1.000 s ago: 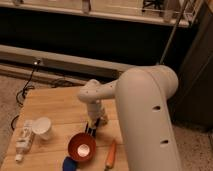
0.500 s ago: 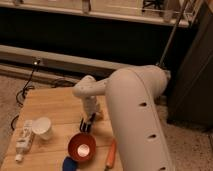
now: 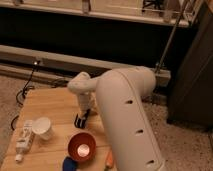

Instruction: Push the eraser across the table

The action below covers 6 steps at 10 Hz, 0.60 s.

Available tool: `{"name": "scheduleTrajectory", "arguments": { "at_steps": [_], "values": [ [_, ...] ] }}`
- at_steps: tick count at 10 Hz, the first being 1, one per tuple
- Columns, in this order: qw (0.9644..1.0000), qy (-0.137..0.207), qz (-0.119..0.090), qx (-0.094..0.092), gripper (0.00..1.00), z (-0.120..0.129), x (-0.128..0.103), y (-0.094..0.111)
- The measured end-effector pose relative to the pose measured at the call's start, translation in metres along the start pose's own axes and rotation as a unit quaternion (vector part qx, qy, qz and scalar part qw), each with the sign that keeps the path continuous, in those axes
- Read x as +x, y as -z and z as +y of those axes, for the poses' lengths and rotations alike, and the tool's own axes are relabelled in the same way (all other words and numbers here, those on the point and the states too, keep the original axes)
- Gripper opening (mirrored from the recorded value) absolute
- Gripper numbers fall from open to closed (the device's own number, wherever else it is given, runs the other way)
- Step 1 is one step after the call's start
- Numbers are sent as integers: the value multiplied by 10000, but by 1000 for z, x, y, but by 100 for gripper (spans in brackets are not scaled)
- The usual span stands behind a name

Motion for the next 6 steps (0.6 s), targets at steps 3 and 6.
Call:
{"name": "scheduleTrajectory", "arguments": {
  "at_steps": [3, 6],
  "values": [
    [9999, 154, -22, 19, 65, 13, -23, -1],
    [9993, 353, -26, 82, 65, 29, -41, 2]
  ]
}}
